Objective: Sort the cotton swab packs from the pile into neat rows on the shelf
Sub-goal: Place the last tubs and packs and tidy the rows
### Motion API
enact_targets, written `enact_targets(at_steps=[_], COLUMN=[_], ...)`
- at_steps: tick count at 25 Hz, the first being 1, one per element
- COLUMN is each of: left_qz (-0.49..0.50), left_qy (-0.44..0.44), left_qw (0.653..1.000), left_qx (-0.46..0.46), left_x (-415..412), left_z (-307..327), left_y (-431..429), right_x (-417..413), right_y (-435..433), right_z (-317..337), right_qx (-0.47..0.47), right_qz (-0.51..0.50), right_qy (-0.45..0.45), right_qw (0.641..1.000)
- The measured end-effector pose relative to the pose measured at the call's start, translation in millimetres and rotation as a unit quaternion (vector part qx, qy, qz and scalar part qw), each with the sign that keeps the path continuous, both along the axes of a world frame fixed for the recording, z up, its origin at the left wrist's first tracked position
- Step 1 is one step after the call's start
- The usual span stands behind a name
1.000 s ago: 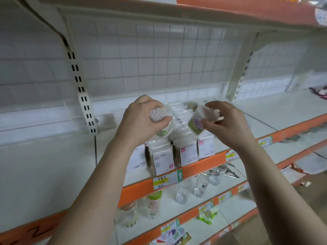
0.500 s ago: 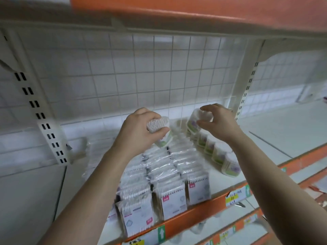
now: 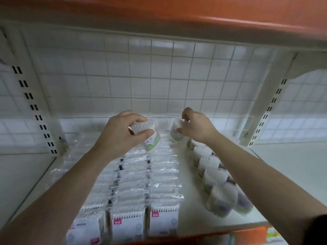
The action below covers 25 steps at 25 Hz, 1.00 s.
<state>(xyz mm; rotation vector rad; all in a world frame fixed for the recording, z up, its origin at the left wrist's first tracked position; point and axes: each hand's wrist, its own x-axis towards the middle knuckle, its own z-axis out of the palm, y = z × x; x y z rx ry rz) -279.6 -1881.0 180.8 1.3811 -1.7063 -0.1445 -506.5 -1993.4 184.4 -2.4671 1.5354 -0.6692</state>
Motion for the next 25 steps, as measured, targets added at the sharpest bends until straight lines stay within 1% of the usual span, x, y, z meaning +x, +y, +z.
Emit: enact_targets(at_steps=[6,10,12,17,21,25], left_qz=[0.073,0.090,0.096,0.094,0.088,0.085], left_qy=[-0.032,-0.038,-0.049,-0.039,-0.030,-0.025], left_qw=[0.997,0.995,0.994,0.994,0.995,0.996], left_qx=[0.012,0.022,0.021,0.034,0.033,0.032], left_x=[-18.3,-29.8,-35.2,-44.7,-50.1,-52.1], left_z=[-7.5,-6.4,-6.1,-8.2,-7.1,-6.9], left_y=[12.5,15.6,15.3,15.2,13.0,9.6], right_x=[-5.8,-7.8,-9.4,-14.6,-17.0,-11.4], right_y=[-26.5,-34.5,-38.1,-42.3,-48.1,-51.6], right_z=[-22.8,-37.4,-41.5,-47.8,-46.7,-50.2], right_qx=[0.030,0.007,-0.007,-0.004,-0.003,-0.028], right_qz=[0.024,0.041,0.048,0.068,0.098,0.098], right_qy=[0.110,0.184,0.204,0.200,0.174,0.173], right_qw=[0.993,0.982,0.978,0.977,0.980,0.980])
